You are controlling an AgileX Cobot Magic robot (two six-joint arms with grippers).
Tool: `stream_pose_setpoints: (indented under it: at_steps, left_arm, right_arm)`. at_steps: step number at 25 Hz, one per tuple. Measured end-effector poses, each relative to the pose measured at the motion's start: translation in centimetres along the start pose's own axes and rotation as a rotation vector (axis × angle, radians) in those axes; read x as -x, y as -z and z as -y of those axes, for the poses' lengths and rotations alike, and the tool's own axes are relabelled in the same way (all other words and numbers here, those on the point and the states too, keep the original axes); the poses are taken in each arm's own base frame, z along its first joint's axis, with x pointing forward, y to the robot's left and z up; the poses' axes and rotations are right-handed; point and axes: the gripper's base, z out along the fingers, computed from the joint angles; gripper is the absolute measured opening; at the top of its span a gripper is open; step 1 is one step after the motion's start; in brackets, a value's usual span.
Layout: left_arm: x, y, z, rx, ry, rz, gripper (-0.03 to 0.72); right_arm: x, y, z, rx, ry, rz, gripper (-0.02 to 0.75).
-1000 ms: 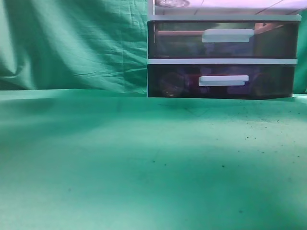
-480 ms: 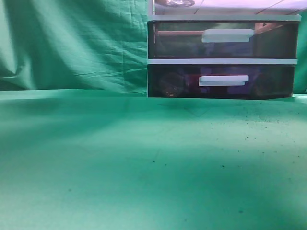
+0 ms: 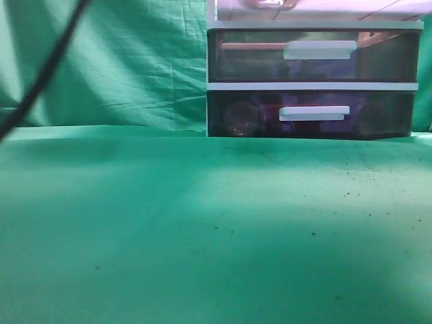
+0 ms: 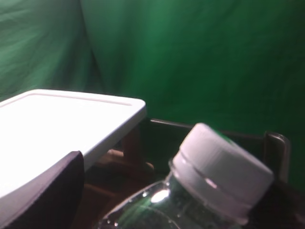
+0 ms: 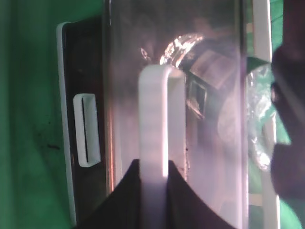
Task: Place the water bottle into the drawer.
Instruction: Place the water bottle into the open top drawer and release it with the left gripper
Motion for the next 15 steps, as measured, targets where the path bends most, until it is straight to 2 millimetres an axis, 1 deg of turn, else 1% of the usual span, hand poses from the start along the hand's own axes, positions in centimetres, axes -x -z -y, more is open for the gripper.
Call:
stream_pose_setpoints:
  at_steps: [3, 5, 9, 15]
  left_arm:
    - [0.3, -1.2, 0.3, -0.011, -0.034, 0.037, 0.580]
    - [1.1, -1.5, 0.1, -0.005, -0.054, 0.072, 0.580]
    - [2.6, -1.5, -0.1, 0.003, -0.073, 0.119, 0.580]
    - [2.9, -1.4, -0.1, 0.006, -0.077, 0.130, 0.580]
  right_arm:
    - [0.0, 0.0, 0.0, 0.000, -0.023, 0.002, 0.080]
    - [0.0, 0.0, 0.0, 0.001, -0.026, 0.003, 0.080]
    - [0.0, 0.0, 0.0, 0.001, -0.029, 0.003, 0.080]
    - [0.0, 0.0, -0.1, 0.004, -0.030, 0.006, 0.080]
